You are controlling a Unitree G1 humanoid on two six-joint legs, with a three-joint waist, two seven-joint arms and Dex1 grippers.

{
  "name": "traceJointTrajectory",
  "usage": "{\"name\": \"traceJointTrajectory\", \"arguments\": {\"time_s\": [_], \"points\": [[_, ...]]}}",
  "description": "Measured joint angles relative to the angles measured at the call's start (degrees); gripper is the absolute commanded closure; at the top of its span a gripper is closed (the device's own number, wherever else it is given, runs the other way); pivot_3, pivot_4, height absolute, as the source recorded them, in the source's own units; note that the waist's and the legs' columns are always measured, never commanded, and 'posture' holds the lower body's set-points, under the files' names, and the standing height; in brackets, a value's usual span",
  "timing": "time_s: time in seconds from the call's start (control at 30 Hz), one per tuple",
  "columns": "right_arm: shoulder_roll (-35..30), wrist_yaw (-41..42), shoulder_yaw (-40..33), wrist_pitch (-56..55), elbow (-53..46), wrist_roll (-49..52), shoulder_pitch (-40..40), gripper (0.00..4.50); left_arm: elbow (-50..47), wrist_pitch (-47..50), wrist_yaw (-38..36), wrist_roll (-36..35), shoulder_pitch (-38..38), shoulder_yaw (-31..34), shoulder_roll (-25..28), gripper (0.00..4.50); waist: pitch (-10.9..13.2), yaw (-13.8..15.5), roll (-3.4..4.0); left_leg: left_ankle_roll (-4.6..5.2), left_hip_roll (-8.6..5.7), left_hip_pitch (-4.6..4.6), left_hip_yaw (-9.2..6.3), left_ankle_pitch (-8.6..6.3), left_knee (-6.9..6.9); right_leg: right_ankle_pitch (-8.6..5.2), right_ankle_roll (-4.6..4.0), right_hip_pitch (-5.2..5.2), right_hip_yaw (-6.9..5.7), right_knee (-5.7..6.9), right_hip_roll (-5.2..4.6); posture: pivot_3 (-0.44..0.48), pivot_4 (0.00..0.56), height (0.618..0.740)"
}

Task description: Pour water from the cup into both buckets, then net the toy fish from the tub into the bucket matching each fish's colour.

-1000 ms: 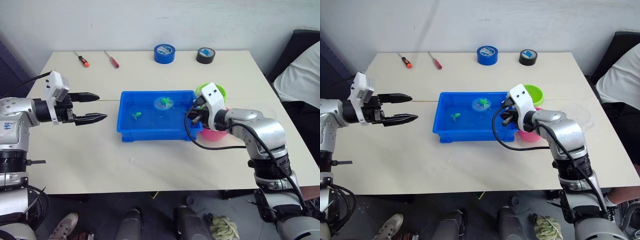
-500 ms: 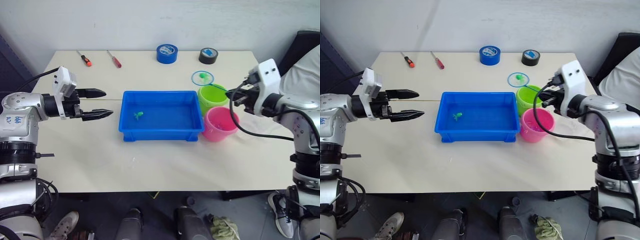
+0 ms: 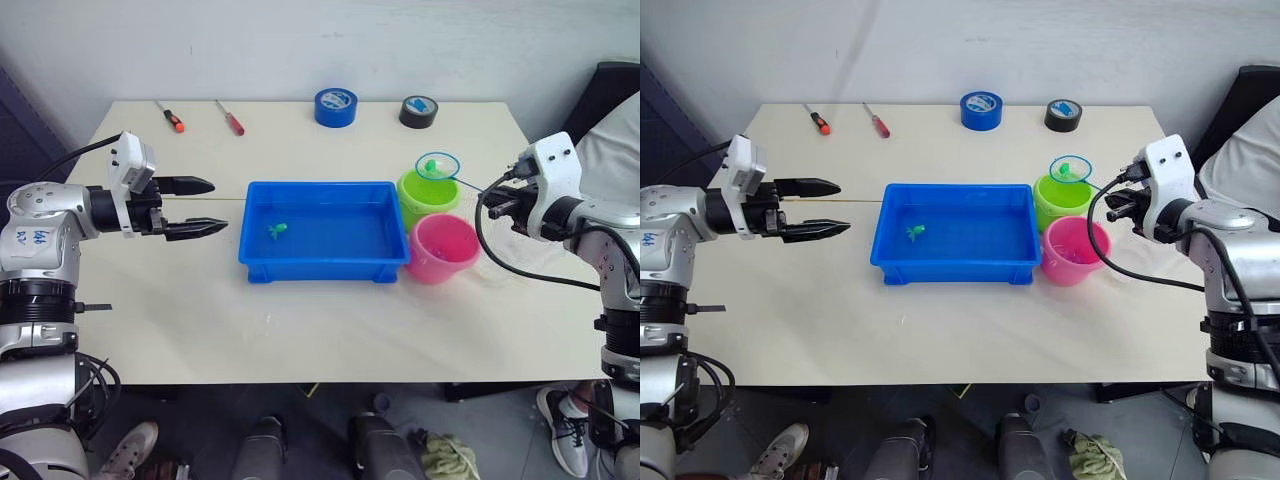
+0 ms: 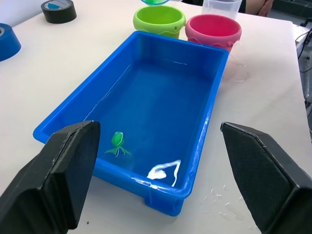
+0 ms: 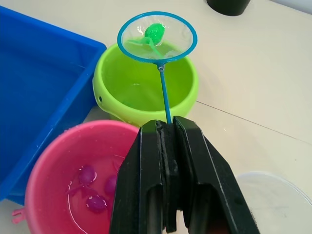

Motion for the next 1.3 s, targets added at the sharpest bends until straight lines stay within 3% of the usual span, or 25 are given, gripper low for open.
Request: {"name": "traceJointTrajectory", "arguments": {"time_s": [0.27,0.47,0.73,1.07,1.3], "points": [[-6.59,0.22,6.37,-6.77,-1.16,-7.03,3.42,4.50,0.01,0.09,-0.36,0.44,0.00,0.00,0.07,0.19,0.00,0.16,0.00,0.00,-0.08,0.00,0.04,0.00,0.00,0.00,0.00,0.00,0.00,-0.02,0.00,0.000,0.150,0.734],[-13.33,-0.12,15.49,-21.73,-3.86,-20.29,5.87,4.50,0.11,0.08,-0.42,0.70,-0.01,-0.02,-0.01,0.19,0.01,-0.07,0.01,0.00,-0.11,0.01,0.08,0.00,0.00,0.00,0.00,-0.01,0.00,-0.01,0.05,0.000,0.150,0.734],[-15.04,-1.47,21.37,-34.60,-5.43,-35.16,8.52,4.50,0.20,0.08,-0.47,0.81,-0.02,-0.05,-0.06,0.19,0.01,0.20,0.01,-0.01,-0.15,0.00,0.08,0.00,0.03,0.00,0.00,0.00,0.00,-0.01,0.02,0.000,0.150,0.734],[-15.93,-8.98,26.39,-44.72,-0.17,-56.91,8.62,4.50,0.23,0.06,-0.46,0.85,-0.38,-0.06,-0.59,0.19,0.01,0.10,0.01,-0.01,-0.15,0.01,0.11,0.01,0.04,0.00,0.00,-0.01,0.01,0.01,0.03,0.000,0.150,0.734],[-17.05,-12.79,26.40,-49.83,0.07,-65.95,12.32,4.50,0.22,0.06,-0.45,0.87,-0.38,-0.06,-0.59,0.19,0.00,0.13,0.01,-0.01,-0.17,0.01,0.13,0.01,0.06,0.00,0.00,0.00,0.02,0.04,0.03,0.000,0.150,0.734]]}}
